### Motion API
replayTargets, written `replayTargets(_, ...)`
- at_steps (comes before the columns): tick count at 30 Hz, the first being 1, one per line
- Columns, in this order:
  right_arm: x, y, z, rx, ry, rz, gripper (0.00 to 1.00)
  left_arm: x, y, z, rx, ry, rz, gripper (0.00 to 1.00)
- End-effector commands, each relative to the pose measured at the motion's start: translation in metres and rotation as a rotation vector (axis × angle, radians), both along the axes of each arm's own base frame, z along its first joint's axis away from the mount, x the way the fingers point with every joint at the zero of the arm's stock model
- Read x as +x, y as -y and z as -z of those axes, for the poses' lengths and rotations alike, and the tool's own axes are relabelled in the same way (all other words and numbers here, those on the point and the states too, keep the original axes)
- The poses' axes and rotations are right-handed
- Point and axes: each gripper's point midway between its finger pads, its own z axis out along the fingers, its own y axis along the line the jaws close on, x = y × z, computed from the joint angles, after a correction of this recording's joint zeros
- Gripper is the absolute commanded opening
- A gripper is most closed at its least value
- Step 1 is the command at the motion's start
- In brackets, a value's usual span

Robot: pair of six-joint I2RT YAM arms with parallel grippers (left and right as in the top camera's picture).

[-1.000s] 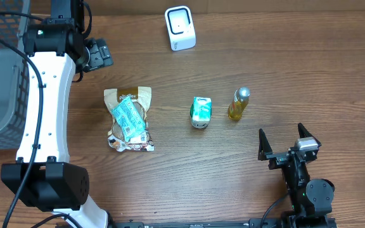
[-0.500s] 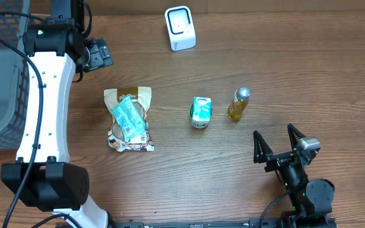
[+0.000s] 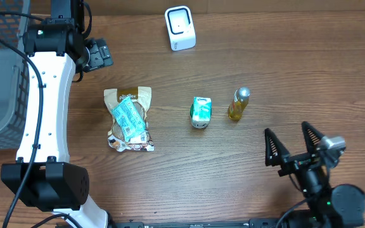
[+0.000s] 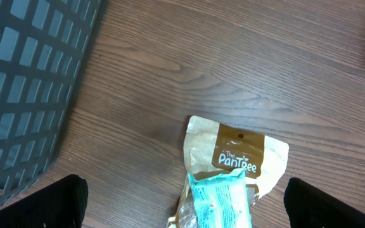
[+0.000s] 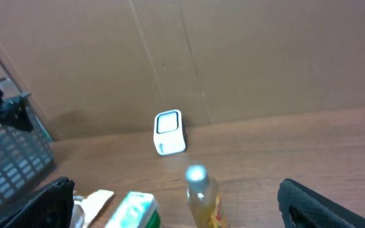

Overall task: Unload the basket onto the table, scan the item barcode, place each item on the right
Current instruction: 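Move the right gripper forward toward the yellow bottle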

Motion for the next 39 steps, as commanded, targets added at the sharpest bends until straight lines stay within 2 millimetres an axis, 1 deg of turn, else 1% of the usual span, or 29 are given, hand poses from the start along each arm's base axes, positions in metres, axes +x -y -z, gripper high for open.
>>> replayTargets(1,0.003,-0.002,-0.029,0.005,-0.028,-0.011,1.0,0.0,-0.002,-0.007,0.017,0.013,0.014,0.99)
replayTargets(5,0.009,-0.008,-0.061,-0.006,-0.142,-0.044,1.0,0.0,-0.002,-0.007,0.017,0.013,0.014,1.0)
replayTargets(7,0.013,-0.009,-0.073,-0.01,-0.225,-0.046,1.0,0.0,-0.002,-0.007,0.017,0.013,0.014,1.0)
replayTargets(12,0.021,-0.011,-0.09,-0.015,-0.379,-0.053,1.0,0.0,-0.002,-0.007,0.017,0.013,0.014,0.99)
replayTargets(15,0.028,-0.012,-0.087,-0.015,-0.423,-0.059,1.0,0.0,-0.002,-0.007,0.017,0.013,0.014,0.99)
replayTargets(20,0.034,-0.016,-0.073,-0.008,-0.492,-0.079,1.0,0.0,-0.002,-0.007,0.017,0.013,0.014,1.0)
replayTargets(28,0.042,-0.016,-0.061,-0.01,-0.543,-0.077,1.0,0.0,-0.002,-0.007,0.017,0.013,0.014,0.99)
replayTargets(36,0.054,-0.018,-0.042,-0.012,-0.625,-0.077,1.0,0.0,-0.002,-0.007,0.017,0.013,0.014,1.0)
replayTargets(39,0.057,-0.018,-0.039,-0.013,-0.638,-0.077,1.0,0.0,-0.002,-0.007,0.017,0.013,0.014,1.0)
